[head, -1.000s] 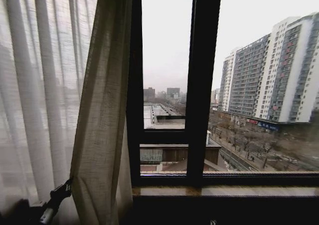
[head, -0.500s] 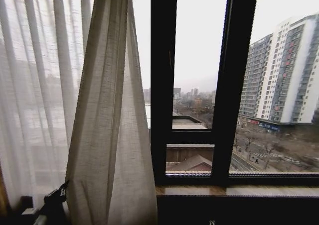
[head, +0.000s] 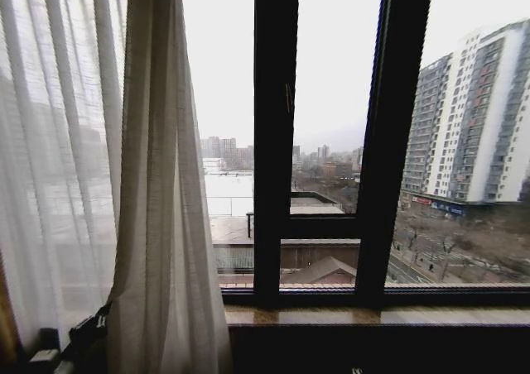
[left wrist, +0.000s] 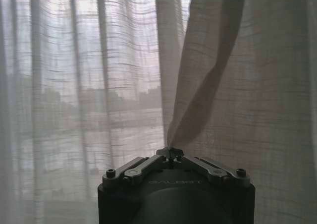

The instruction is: Open the curtains by pulling them apart, changing their state from closed to fully open.

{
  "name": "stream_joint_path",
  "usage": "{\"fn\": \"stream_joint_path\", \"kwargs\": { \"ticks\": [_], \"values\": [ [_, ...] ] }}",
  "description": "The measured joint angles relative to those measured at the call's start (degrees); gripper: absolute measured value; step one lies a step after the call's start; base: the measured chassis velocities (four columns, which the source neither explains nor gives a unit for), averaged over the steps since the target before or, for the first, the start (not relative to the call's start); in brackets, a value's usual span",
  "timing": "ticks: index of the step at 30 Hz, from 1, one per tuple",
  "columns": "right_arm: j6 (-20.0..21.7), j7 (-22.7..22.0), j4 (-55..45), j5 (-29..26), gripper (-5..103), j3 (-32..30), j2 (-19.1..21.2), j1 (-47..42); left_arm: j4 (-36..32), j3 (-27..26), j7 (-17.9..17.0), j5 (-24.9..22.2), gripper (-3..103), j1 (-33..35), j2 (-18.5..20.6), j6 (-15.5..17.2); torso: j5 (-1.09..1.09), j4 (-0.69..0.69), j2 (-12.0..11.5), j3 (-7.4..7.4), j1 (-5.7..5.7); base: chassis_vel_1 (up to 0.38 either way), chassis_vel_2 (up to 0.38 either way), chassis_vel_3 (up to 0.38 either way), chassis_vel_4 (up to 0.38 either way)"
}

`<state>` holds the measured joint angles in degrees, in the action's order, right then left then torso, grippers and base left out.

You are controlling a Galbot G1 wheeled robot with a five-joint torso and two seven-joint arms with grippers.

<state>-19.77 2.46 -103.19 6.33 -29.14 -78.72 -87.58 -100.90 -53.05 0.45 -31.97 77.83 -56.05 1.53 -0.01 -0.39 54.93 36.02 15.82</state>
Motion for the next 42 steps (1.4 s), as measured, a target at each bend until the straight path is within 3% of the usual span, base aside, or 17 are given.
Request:
{"fn": "stream_joint_path", "kwargs": {
  "ticks": [8, 14, 22, 27, 33, 42],
  "values": [
    [0.09, 0.11, 0.94, 0.12, 100, 0.47, -0.01, 1.04, 0.41, -11.48, 1.42, -0.99, 0, 5.13, -0.97, -1.91, 0.00, 0.02, 0.00, -0.01, -0.02, 0.000, 0.000, 0.000, 0.000],
    [0.18, 0.14, 2.62, 0.09, 100, 0.91, 0.00, 1.88, 4.55, -20.24, 4.52, -6.32, 0, 11.53, 0.72, -4.56, 0.00, 0.01, 0.01, -0.01, -0.01, 0.000, 0.000, 0.000, 0.000],
    [0.18, 0.14, 3.71, 0.01, 100, 1.57, 0.00, 2.50, 7.06, -23.88, 6.42, -9.16, 0, 14.58, 1.56, -6.12, 0.00, 0.02, 0.01, -0.01, -0.01, 0.000, 0.000, 0.000, 0.000],
    [0.18, 0.15, 4.23, -0.05, 100, 1.96, -0.01, 2.97, 3.64, -22.01, 7.58, -9.35, 0, 13.16, 0.68, -4.58, -0.01, 0.02, 0.00, -0.01, -0.01, 0.000, 0.000, 0.000, 0.000],
    [0.18, 0.11, 4.15, -0.72, 100, 1.12, -0.01, 2.34, -0.59, -10.25, 6.17, -6.61, 0, 3.89, 2.92, -0.56, 0.01, -0.04, 0.00, 0.00, 0.01, 0.000, 0.000, 0.000, 0.000],
    [0.10, 0.11, 4.11, -1.54, 100, 0.23, -0.01, 2.00, 0.69, 2.91, 4.20, -6.12, 0, -3.83, 4.08, -0.02, 0.01, 0.01, 0.01, 0.00, 0.00, 0.000, 0.000, 0.000, 0.000]
  ]
}}
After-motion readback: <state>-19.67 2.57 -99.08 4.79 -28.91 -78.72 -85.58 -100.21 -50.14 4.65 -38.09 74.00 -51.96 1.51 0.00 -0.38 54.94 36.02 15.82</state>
